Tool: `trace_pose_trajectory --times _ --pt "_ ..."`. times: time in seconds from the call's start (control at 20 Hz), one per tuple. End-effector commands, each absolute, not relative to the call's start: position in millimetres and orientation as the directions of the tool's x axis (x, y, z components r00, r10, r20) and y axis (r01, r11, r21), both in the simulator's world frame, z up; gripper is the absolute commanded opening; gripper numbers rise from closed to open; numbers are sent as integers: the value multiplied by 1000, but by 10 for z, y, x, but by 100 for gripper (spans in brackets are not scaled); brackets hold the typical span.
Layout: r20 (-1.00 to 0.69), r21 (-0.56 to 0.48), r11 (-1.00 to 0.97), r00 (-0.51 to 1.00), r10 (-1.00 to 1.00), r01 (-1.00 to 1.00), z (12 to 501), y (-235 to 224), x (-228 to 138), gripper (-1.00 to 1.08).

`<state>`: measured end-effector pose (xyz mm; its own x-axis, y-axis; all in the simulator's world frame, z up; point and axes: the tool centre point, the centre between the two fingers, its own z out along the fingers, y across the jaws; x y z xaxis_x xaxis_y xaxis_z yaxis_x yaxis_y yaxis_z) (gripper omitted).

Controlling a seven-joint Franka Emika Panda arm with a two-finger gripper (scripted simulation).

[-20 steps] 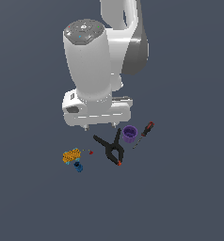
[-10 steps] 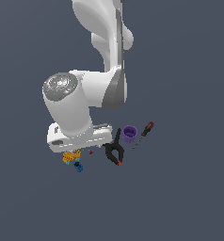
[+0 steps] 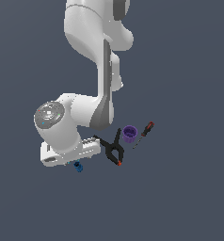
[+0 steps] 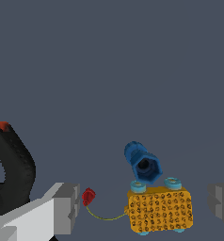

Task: Pick up a designated object from a clutter of objects.

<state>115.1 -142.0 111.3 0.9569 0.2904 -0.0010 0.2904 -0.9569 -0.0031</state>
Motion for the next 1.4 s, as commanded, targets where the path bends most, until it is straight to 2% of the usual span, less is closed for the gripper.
trace_pose_trajectory --times 0.0,0.5,0.95,1.25,1.3,1.35 --pt "0 -1 -953 953 304 304 1019 -1482 1177 100" --pt "-1 -1 -950 950 313 313 902 -1535 1184 100" --pt "0 0 -949 949 315 315 494 -1536 1177 100" --pt "0 0 -949 949 315 315 427 -1543 1191 100" --pt "0 0 -949 949 315 315 427 -1543 1191 -100" --pt "0 0 -949 949 315 315 427 -1543 1191 -100"
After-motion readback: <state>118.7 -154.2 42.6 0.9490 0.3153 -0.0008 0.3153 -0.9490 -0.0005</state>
